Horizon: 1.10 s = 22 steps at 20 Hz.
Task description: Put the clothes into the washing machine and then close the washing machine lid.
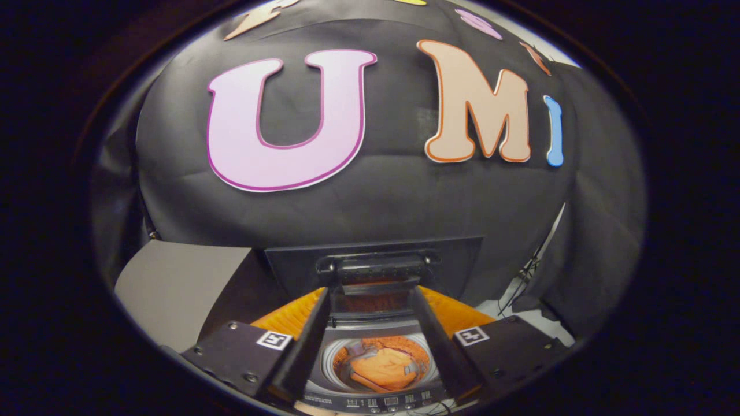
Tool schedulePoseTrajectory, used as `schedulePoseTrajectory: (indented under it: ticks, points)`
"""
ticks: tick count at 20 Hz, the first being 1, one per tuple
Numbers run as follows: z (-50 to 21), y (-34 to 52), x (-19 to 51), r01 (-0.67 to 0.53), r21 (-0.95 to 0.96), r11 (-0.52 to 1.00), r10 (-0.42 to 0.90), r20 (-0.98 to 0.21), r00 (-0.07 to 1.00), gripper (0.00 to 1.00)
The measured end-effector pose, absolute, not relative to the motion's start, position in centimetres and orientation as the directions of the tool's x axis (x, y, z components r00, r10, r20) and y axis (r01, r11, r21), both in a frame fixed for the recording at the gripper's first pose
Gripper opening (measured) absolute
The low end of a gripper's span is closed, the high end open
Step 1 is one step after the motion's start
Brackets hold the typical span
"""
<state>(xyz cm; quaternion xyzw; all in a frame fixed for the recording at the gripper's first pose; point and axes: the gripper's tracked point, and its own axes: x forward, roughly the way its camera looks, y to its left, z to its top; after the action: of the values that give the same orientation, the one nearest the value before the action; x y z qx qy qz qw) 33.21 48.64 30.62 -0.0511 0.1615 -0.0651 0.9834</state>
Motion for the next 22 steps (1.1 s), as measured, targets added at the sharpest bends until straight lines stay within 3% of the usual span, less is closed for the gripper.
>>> schedulePoseTrajectory:
  ticks: [1,2,7,13,22]
  points:
    - [30.9,48.9,33.9,0.107,-0.123,0.987,-0.14,-0.304,0.942,1.0]
    - [31.1,49.1,34.8,0.104,-0.12,0.987,-0.136,-0.295,0.946,1.0]
    - [32.1,50.7,40.5,0.066,-0.08,0.995,-0.086,-0.272,0.959,1.0]
    - [29.5,50.8,46.2,0.074,-0.164,0.984,-0.12,-0.292,0.949,1.0]
    - [28.7,51.2,44.4,0.042,-0.164,0.986,-0.093,-0.317,0.944,0.96]
